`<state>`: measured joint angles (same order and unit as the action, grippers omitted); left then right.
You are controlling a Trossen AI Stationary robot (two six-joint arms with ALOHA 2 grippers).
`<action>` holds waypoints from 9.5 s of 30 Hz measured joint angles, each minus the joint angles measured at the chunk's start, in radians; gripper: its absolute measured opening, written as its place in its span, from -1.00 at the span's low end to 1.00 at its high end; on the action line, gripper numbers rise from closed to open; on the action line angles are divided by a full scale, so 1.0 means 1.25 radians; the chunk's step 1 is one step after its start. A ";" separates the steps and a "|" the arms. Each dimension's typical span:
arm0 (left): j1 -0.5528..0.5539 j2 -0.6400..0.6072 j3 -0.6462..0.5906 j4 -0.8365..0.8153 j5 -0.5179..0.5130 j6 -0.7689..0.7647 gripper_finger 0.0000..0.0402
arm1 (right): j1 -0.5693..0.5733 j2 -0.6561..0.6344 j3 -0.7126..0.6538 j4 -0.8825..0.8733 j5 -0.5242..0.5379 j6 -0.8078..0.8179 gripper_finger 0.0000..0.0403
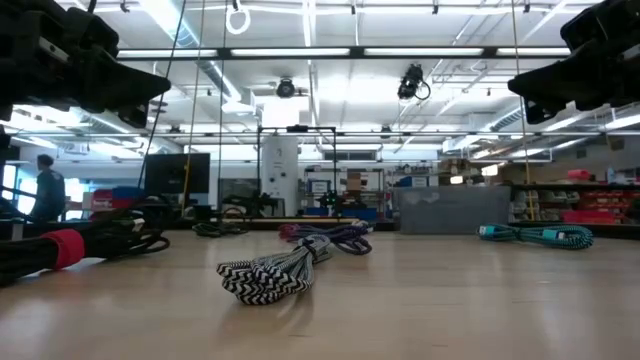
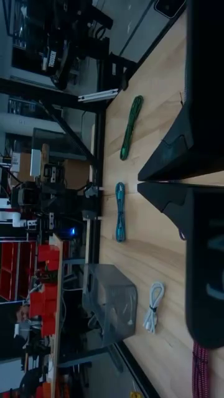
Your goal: Pick and place USB-C Cables
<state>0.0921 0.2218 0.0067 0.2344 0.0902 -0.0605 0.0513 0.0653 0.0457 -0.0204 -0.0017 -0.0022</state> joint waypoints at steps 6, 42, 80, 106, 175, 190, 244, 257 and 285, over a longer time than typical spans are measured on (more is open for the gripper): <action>0.000 0.000 0.000 0.000 0.000 0.000 -0.90 | 0.000 0.000 0.000 0.000 0.000 0.000 -0.74; 0.000 0.000 0.000 0.000 0.000 0.000 -0.90 | 0.000 0.000 0.000 0.000 0.000 0.000 -0.74; 0.000 0.000 0.000 0.004 0.000 -0.110 -0.90 | 0.000 0.000 0.000 0.000 0.000 0.000 -0.74; 0.000 0.000 0.000 0.044 -0.276 -0.323 -0.90 | 0.000 0.000 0.000 0.104 0.000 0.002 -0.74; 0.000 0.000 0.000 0.179 -0.318 -0.353 -0.90 | 0.040 0.889 0.623 -0.769 -0.160 0.742 -0.25; 0.000 0.000 0.000 0.172 -0.318 -0.355 -0.90 | 0.050 1.054 0.602 -0.714 -0.095 0.766 -0.07; 0.000 0.000 0.000 0.168 -0.323 -0.320 -0.90 | 0.168 1.059 0.492 -0.561 0.021 1.275 0.00; 0.000 0.000 0.000 0.168 -0.323 -0.320 -0.90 | 0.156 1.060 0.474 -0.486 0.063 1.274 0.00; 0.000 0.000 0.000 0.168 -0.323 -0.319 -0.90 | 0.148 1.061 0.464 -0.477 0.057 1.125 -0.91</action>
<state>0.0923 0.2222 0.0066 0.4442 -0.3138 -0.4591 0.2359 1.3914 0.6259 -0.6172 0.0698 1.4041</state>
